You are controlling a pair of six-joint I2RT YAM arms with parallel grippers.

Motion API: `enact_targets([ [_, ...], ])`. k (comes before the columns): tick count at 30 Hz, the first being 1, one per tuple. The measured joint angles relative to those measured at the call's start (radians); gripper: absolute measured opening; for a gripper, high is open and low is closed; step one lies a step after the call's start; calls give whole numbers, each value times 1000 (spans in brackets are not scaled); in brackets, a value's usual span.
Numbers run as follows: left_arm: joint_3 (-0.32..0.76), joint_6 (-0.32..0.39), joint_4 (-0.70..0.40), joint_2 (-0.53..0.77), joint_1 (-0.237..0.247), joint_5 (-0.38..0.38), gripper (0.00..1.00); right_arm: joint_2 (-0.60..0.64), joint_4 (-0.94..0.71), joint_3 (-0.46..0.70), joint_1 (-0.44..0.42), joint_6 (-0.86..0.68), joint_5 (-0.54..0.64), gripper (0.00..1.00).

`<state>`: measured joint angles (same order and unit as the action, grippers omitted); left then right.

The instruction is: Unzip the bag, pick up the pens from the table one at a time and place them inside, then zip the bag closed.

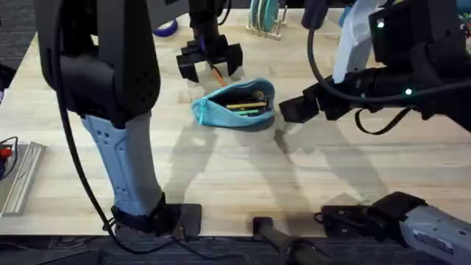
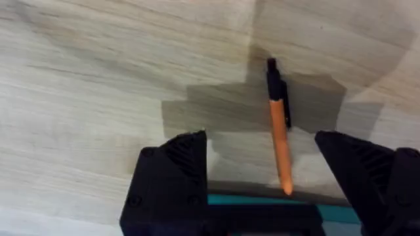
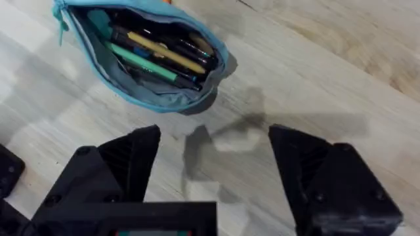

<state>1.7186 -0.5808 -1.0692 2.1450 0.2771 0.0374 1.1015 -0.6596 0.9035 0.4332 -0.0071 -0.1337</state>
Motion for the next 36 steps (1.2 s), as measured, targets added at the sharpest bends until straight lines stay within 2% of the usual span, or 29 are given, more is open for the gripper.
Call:
enact_targets([
  [1,-3,0,1,0,3,1,997,0,0,0,0,0,0,998],
  [8,-39,-3,35,-5,8,-8,839,0,0,0,0,0,0,998],
  [15,-65,-4,58,-20,8,-9,772,0,-9,0,0,0,0,998],
  [18,-65,-4,60,-20,8,-9,669,0,-9,0,0,0,0,998],
  [22,-65,-7,62,-20,8,-10,434,0,-10,0,0,0,0,997],
  [26,-65,-9,64,-20,8,-10,330,0,-10,0,0,0,0,997],
  [30,-65,-10,67,-19,8,-12,81,0,-10,0,0,0,0,997],
  [36,-65,-11,67,-20,8,-12,49,0,-10,0,0,0,0,998],
])
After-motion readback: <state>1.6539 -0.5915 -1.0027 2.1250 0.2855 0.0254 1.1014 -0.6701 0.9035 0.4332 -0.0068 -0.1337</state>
